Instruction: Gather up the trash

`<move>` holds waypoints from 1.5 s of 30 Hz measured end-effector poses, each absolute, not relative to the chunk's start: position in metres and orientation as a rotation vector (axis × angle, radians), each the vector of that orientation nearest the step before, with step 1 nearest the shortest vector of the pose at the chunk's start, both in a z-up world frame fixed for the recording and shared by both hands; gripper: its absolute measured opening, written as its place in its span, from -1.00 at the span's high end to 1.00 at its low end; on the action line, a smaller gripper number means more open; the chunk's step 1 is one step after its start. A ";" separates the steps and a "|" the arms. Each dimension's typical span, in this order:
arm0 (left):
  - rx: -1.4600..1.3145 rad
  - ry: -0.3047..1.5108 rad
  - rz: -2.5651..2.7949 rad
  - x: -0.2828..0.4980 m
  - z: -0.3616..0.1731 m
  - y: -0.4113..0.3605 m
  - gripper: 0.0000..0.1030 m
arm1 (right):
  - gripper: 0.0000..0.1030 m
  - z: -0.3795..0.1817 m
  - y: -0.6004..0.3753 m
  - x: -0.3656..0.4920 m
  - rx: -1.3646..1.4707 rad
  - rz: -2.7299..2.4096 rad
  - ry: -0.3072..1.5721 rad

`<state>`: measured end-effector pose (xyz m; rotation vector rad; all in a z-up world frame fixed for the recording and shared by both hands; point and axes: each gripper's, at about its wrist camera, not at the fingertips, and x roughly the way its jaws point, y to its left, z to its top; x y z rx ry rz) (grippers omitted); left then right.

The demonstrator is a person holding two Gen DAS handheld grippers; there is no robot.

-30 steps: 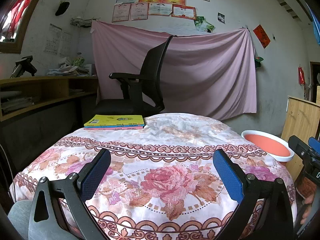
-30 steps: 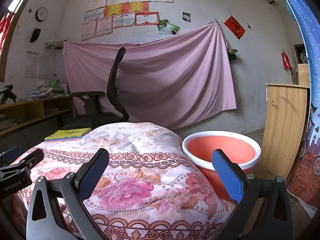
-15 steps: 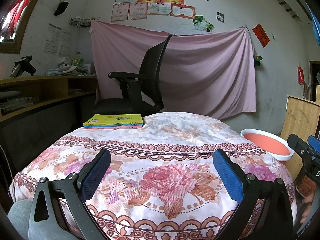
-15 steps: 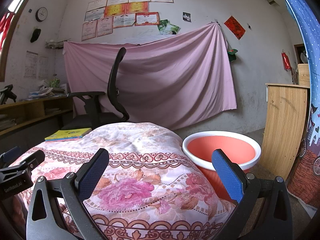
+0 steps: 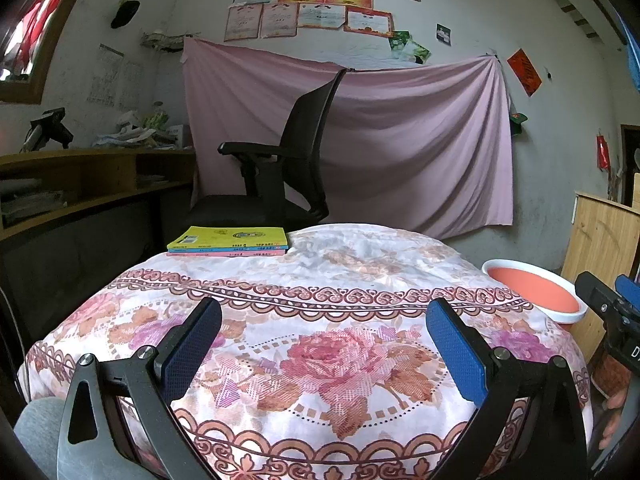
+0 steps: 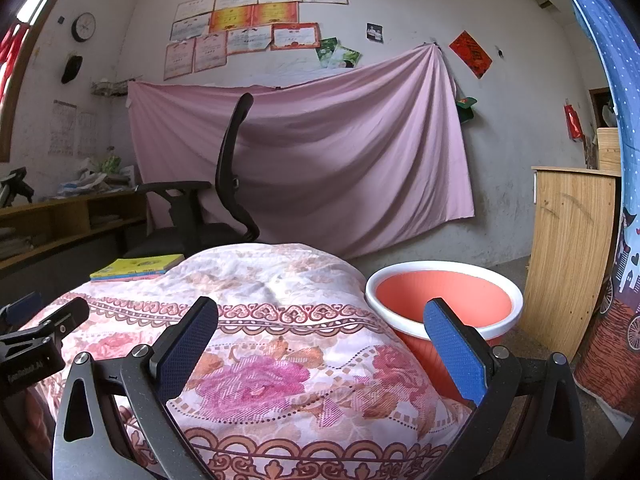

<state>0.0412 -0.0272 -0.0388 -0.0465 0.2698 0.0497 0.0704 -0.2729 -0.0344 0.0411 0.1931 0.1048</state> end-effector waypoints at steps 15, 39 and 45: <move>-0.050 0.275 0.045 0.042 -0.041 -0.027 -0.95 | -1.00 -0.034 -0.273 0.071 0.042 0.106 0.194; -0.050 0.274 0.048 0.041 -0.041 -0.028 -0.95 | -1.00 -0.034 -0.273 0.071 0.042 0.105 0.194; -0.044 0.275 0.041 0.041 -0.041 -0.030 -0.95 | -1.00 -0.034 -0.273 0.071 0.043 0.105 0.194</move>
